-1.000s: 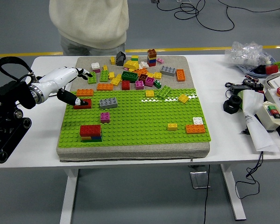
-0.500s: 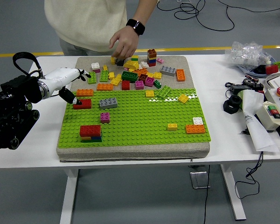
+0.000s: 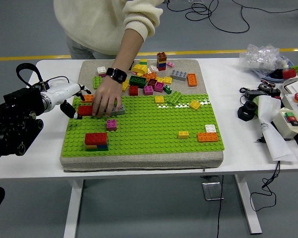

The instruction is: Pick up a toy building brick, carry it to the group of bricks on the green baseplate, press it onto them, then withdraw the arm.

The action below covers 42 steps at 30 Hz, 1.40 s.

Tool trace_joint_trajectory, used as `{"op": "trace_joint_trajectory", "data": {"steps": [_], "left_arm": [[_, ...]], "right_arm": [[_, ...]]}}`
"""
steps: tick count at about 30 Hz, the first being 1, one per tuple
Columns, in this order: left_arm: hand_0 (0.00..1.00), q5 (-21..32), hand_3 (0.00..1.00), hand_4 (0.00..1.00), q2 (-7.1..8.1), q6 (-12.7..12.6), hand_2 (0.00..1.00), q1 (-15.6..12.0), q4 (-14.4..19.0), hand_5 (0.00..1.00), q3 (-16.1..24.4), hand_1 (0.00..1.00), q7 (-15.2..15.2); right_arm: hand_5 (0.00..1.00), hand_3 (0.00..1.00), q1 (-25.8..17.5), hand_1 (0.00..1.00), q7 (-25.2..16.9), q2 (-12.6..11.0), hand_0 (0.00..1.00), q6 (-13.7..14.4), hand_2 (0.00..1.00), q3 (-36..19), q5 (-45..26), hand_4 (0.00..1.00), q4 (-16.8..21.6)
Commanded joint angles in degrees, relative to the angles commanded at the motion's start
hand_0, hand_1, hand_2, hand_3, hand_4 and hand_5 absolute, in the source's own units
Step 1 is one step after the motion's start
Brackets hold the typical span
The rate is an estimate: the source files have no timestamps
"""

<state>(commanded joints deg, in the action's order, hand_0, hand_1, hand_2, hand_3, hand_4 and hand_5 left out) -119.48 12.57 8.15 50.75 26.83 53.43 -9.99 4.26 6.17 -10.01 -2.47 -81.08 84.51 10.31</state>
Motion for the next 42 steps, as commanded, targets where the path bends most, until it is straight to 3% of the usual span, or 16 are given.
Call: {"op": "trace_joint_trajectory", "data": {"steps": [5, 10, 13, 19, 23, 32, 42], "left_arm": [[0.838, 1.13, 0.802, 0.884, -0.6, -0.37, 0.653, 0.34, -1.65, 0.032, -0.42, 0.757, -0.17], [0.837, 0.83, 0.801, 0.888, -0.25, -0.12, 0.662, -0.22, -0.88, 0.034, 0.17, 0.757, -0.09], [0.837, 0.22, 0.801, 0.888, 0.15, 0.26, 0.662, -0.8, 0.4, 0.034, 0.9, 0.757, 0.15], [0.839, -2.96, 0.803, 0.887, 1.4, 3.38, 0.667, -3.54, 6.64, 0.035, 3.73, 0.758, 1.91], [0.841, -3.45, 0.805, 0.888, 1.54, 4.17, 0.67, -4.14, 8.06, 0.036, 4.35, 0.76, 2.41], [0.843, -3.12, 0.804, 0.891, 0.82, 3.55, 0.677, -3.71, 6.26, 0.036, 4.3, 0.762, 2.34], [0.843, -1.37, 0.805, 0.887, -0.31, 1.13, 0.674, -2.59, 2.36, 0.034, 3.34, 0.762, 1.48]], "right_arm": [[0.702, 0.766, 0.09, 0.714, 0.0, 0.02, 0.766, -0.06, 0.766, 0.03, 0.17, 0.965, 0.0], [0.702, 0.766, -0.02, 0.714, -0.01, 0.09, 0.767, -0.1, 0.766, -0.05, 0.23, 0.965, 0.0], [0.702, 0.766, -0.14, 0.714, 0.0, 0.09, 0.767, -0.14, 0.766, -0.11, 0.22, 0.965, 0.0], [0.702, 0.767, -0.27, 0.714, -0.11, 0.0, 0.767, -0.03, 0.766, -0.46, 0.08, 0.964, 0.0], [0.702, 0.766, -0.32, 0.714, -0.11, 0.09, 0.766, -0.1, 0.766, -0.64, 0.18, 0.965, 0.0], [0.702, 0.766, -0.08, 0.714, -0.11, 0.03, 0.766, -0.09, 0.766, -0.65, 0.08, 0.964, 0.0], [0.702, 0.766, 0.02, 0.714, -0.07, 0.03, 0.767, -0.1, 0.766, -0.54, -0.06, 0.964, 0.0]]}}
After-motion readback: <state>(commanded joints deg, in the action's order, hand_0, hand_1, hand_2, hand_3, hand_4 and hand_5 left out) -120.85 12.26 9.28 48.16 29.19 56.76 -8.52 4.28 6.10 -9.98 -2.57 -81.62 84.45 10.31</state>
